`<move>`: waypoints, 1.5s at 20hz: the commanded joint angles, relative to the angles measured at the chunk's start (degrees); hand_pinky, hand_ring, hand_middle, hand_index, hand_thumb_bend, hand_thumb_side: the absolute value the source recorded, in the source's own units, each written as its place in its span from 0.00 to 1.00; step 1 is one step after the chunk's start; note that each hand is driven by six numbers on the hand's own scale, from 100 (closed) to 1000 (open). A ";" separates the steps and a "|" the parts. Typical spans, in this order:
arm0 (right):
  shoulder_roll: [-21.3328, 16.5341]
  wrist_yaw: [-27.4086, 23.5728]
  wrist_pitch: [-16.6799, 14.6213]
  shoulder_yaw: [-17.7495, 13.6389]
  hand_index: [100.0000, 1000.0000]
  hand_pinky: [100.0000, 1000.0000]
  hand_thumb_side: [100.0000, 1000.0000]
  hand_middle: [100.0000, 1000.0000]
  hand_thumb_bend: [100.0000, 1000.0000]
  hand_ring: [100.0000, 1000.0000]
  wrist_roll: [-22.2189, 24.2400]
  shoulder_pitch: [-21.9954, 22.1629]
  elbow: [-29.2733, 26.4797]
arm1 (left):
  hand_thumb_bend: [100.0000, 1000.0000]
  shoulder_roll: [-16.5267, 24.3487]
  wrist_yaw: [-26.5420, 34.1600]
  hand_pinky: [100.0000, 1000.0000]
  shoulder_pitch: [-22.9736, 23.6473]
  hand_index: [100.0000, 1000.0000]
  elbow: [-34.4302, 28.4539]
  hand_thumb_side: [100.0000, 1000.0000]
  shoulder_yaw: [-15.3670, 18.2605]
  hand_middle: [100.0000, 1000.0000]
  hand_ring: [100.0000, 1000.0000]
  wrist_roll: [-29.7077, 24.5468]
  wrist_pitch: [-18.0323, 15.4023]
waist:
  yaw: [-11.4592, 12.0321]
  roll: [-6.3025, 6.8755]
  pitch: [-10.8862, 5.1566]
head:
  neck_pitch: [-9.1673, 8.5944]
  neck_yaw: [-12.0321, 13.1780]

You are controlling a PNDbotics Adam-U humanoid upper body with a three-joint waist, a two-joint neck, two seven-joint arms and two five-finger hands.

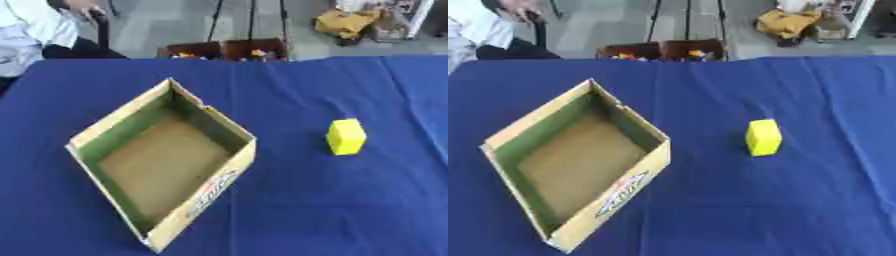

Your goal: Pick up objects on the table and place them in the box.

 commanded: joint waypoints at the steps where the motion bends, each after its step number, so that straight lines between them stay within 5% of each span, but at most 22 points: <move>1: -4.40 2.17 -0.02 0.19 0.81 0.82 0.54 0.73 0.06 0.87 -1.32 -0.82 -1.00 | 0.00 1.46 -0.16 0.72 -0.08 0.96 -0.98 1.00 0.44 0.86 0.71 -0.06 -0.32 | 0.07 -0.95 -0.79 | -0.70 -0.29; 4: -8.09 5.88 -0.02 0.48 0.84 0.81 0.64 0.75 0.12 0.87 -2.57 -1.15 -1.00 | 0.00 1.58 -0.15 0.72 -0.09 0.96 -0.98 1.00 0.40 0.86 0.71 -0.05 -0.25 | -0.13 -1.07 -0.85 | -0.62 -0.29; 15: -25.48 25.12 2.21 3.98 0.82 0.73 0.71 0.74 0.22 0.83 -5.40 -0.21 -1.00 | 0.00 1.67 -0.42 0.72 0.15 0.96 -0.98 1.00 0.16 0.86 0.71 -0.51 -0.23 | -0.71 -0.98 -0.94 | -0.66 -0.07; 20: -27.61 28.87 2.39 5.06 0.83 0.73 0.72 0.75 0.23 0.83 -7.53 -0.44 -1.00 | 0.00 1.57 -0.43 0.72 0.21 0.96 -0.98 1.00 0.10 0.86 0.71 -0.61 -0.30 | -0.79 -0.85 -0.93 | -0.87 0.17; 21: -28.06 29.43 2.15 5.55 0.88 0.72 0.87 0.84 0.33 0.83 -7.52 -0.61 -1.00 | 0.00 1.77 -0.48 0.72 0.19 0.96 -0.98 1.00 -0.08 0.86 0.71 -0.76 -0.22 | -0.72 -1.10 -1.04 | -1.03 0.20; 30: -38.33 36.43 2.25 8.59 0.91 0.74 0.77 0.88 0.44 0.84 -1.05 -1.25 2.35 | 0.00 1.53 -0.41 0.72 0.12 0.96 -0.98 1.00 -0.57 0.86 0.71 -1.83 0.00 | -0.45 -0.77 -0.88 | -1.38 -0.20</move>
